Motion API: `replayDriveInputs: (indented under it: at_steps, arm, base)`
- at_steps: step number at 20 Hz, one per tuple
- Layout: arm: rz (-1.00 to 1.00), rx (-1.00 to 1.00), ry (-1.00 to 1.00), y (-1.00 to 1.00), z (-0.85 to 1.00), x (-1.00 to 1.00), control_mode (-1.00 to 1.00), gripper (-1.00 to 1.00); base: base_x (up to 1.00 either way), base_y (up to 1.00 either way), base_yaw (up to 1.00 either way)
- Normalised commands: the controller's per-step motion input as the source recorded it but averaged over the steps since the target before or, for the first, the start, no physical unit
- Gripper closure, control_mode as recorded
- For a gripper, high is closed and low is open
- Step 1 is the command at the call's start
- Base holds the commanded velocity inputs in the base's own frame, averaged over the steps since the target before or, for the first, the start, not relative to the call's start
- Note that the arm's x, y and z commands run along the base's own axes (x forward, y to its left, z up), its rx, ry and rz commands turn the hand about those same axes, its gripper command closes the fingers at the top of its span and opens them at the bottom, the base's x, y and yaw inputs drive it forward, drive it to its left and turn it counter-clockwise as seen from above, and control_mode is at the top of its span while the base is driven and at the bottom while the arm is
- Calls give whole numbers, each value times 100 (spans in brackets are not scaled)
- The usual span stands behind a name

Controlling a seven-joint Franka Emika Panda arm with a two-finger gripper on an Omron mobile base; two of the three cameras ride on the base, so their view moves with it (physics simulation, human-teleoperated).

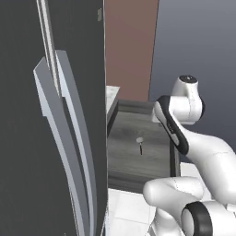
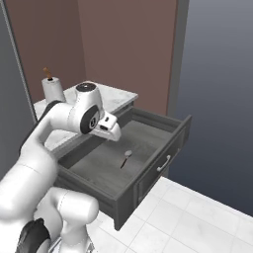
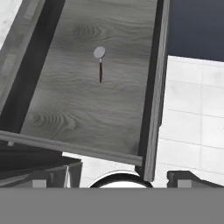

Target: Organize the utensils by type. Pick up the wooden spoons from the counter and place them in the open cabinet. Then pick up the metallic utensils from the counter and place them in the open drawer.

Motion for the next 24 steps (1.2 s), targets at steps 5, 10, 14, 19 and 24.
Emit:
replayDriveInputs:
  at_steps: [5,10,14,19,24]
  arm:
    - [0,0,-13,19,32,-35,-100,-100]
    - [0,0,-10,18,33,-30,-100,-100]
    - [5,0,-7,19,12,-32,-100,-100]
    - [5,-2,-1,10,6,-43,-100,-100]
    - [6,-3,-2,0,13,-34,-100,-100]
  base:
    - [0,0,0]
    - [0,0,0]
    - [0,0,0]
    - [0,0,0]
    - [0,0,0]
